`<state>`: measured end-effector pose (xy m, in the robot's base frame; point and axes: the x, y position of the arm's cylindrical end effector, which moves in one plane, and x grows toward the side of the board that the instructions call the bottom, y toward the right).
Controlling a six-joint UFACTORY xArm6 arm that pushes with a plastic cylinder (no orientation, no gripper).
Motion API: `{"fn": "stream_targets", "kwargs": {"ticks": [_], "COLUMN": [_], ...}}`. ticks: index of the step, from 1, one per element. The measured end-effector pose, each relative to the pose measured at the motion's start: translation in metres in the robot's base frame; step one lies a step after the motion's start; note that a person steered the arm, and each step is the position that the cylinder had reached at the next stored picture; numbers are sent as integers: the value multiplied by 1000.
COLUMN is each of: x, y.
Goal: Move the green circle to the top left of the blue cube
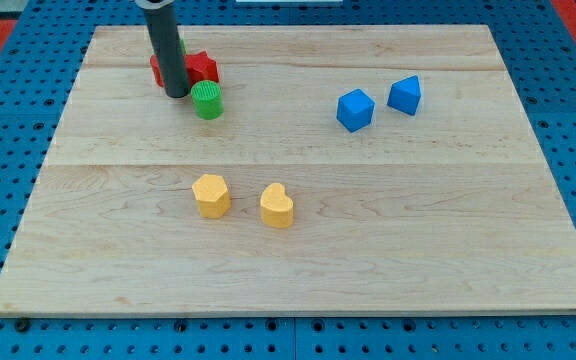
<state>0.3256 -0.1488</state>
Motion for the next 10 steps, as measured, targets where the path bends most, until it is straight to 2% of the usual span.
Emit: {"fn": "stream_targets", "kwargs": {"ticks": [4, 6, 7, 9, 10], "x": [16, 23, 23, 23, 23], "y": [-3, 120, 126, 89, 95]}}
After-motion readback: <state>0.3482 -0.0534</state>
